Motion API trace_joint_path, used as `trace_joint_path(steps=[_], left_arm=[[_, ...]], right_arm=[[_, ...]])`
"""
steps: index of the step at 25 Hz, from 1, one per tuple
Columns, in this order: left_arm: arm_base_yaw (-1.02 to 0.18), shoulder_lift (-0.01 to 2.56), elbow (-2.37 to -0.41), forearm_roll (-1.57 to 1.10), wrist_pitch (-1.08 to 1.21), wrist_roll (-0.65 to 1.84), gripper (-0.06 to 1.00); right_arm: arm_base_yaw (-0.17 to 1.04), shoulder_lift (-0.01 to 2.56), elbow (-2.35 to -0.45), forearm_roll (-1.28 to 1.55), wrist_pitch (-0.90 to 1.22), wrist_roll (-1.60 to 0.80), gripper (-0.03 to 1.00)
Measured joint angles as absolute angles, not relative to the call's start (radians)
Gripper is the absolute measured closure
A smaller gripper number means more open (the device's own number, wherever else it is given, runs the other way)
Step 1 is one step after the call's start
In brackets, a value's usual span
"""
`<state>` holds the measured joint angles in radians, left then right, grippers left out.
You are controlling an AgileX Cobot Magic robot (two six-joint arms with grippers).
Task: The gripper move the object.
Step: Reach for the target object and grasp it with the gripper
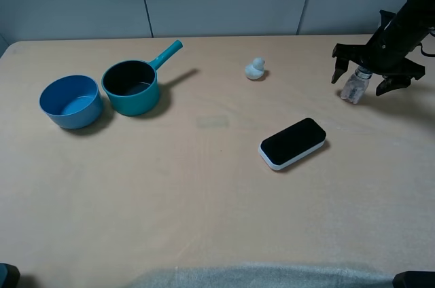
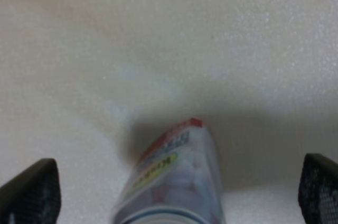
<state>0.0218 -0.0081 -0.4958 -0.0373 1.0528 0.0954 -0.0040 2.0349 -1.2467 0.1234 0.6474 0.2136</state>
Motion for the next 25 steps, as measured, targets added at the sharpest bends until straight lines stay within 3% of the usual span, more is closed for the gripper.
trace_joint_path(steps=[18, 25], left_arm=[[0.022, -0.008, -0.496, -0.037, 1.053, 0.095, 0.2], [0.022, -0.008, -0.496, -0.037, 1.053, 0.095, 0.2]], right_arm=[[-0.004, 2.062, -1.247, 0.122, 0.637, 0.21, 0.29], [-0.004, 2.062, -1.247, 0.122, 0.649, 0.209, 0.44]])
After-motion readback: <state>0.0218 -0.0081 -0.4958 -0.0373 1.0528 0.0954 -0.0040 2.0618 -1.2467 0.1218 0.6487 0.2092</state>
